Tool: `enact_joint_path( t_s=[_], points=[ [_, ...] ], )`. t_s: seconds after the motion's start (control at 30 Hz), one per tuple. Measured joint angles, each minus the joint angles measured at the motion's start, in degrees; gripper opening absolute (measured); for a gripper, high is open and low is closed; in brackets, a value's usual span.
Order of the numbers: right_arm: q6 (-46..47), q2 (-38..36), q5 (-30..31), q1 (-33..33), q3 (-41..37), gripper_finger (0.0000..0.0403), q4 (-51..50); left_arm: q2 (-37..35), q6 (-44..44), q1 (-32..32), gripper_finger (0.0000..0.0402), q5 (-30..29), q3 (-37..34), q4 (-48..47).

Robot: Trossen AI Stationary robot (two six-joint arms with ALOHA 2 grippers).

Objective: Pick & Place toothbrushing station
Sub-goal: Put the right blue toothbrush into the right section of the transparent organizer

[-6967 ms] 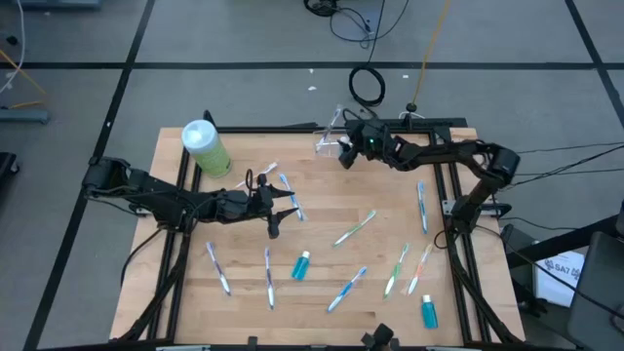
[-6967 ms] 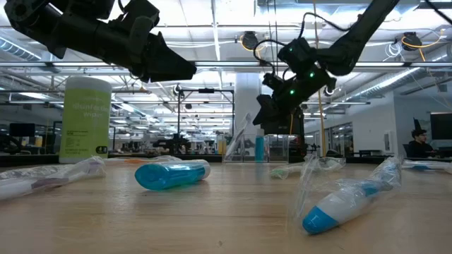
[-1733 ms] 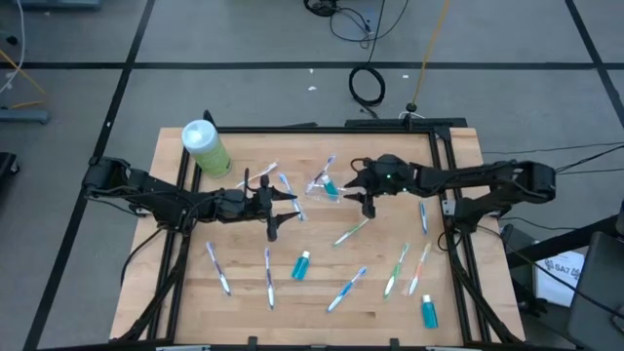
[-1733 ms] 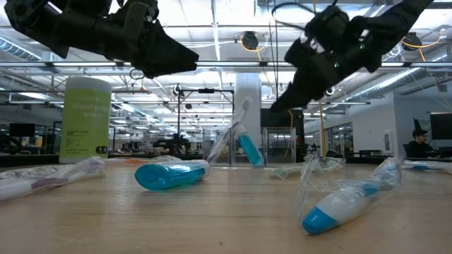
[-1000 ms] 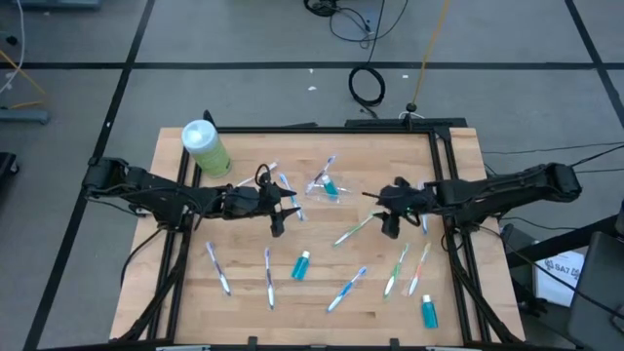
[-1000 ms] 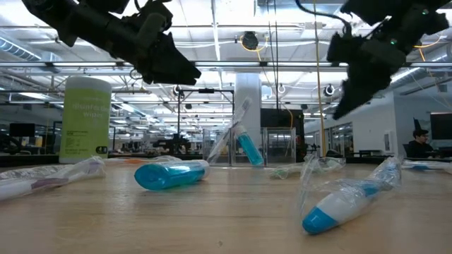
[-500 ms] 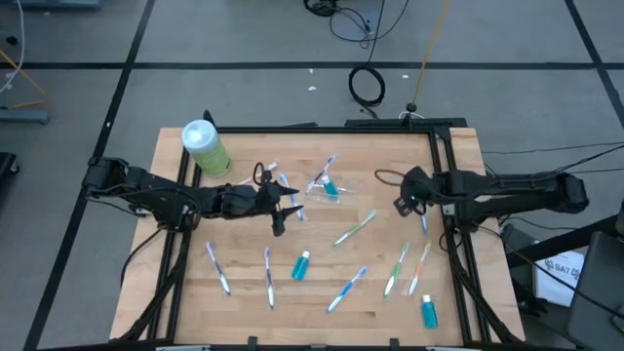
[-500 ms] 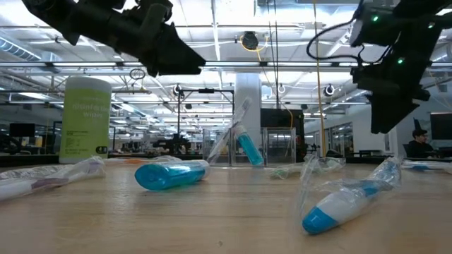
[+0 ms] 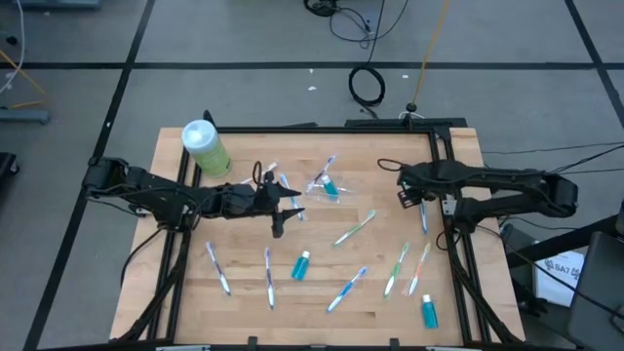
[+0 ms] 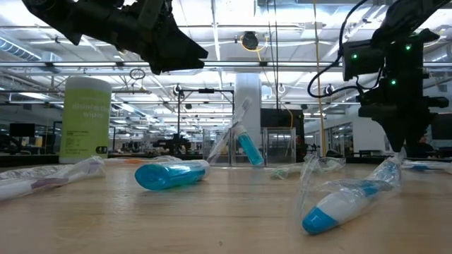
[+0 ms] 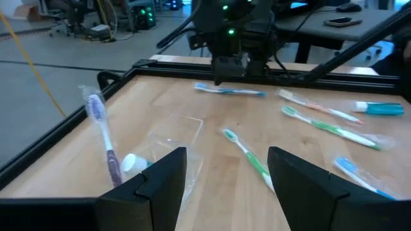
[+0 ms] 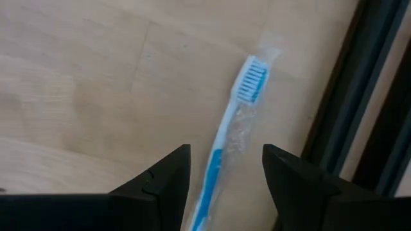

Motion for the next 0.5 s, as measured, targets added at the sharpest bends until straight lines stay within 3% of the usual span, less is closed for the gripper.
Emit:
enact_joint_path(
  t_s=[0.23, 0.33, 0.5],
  points=[
    [2.42, 3.93, -1.6, -0.12, -2.11, 0.0185, 1.31, 0.0, -0.09, -0.05, 0.0223, 1.68, 0.0, -0.02],
    [2.22, 4.09, -4.93, -0.64, -5.09, 0.0185, 5.31, 0.0, -0.65, -0.09, 0.0223, 2.07, 0.0, -0.09],
    [1.21, 3.91, -5.08, -0.68, -8.83, 0.0185, 10.33, 0.0, -0.74, -0.11, 0.0223, 2.13, 0.0, -0.42]
  ],
)
